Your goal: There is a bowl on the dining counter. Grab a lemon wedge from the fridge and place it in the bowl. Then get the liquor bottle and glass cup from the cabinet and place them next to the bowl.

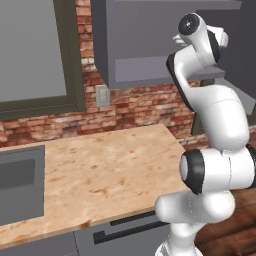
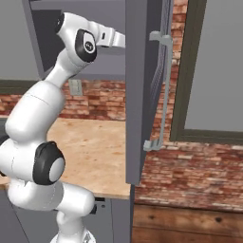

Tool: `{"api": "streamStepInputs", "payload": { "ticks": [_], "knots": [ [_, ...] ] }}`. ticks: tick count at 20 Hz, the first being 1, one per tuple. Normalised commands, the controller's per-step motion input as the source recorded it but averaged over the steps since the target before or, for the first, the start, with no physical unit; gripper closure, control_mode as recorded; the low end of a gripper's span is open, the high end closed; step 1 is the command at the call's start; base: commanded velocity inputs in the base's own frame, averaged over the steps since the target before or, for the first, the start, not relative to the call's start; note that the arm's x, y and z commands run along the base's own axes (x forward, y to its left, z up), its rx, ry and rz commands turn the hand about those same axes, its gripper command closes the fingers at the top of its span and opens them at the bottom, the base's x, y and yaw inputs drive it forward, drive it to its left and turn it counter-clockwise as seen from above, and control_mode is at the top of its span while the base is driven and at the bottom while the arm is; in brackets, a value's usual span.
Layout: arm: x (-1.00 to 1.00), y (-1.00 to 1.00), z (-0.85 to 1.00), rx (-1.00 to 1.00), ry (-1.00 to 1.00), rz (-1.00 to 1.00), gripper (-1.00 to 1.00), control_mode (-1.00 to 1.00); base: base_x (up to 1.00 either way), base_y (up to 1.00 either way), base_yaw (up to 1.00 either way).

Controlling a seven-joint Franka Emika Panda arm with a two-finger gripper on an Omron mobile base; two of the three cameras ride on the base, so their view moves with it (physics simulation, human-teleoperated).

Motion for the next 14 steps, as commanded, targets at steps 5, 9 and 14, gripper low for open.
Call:
{"api": "streamStepInputs", "payload": {
  "ticks": [5, 9, 14],
  "knots": [
    [0.39, -0.15, 0.0, 0.0, 0.0, -0.01, -1.0, -1.0, 0.0, 0.0, 0.0],
    [0.31, -0.1, 0.0, 0.0, -0.01, 0.0, -1.0, -1.0, 0.0, 0.0, 0.0],
    [0.3, -0.04, 0.0, 0.0, -0.01, 0.0, -1.0, -1.0, 0.0, 0.0, 0.0]
  ]
}}
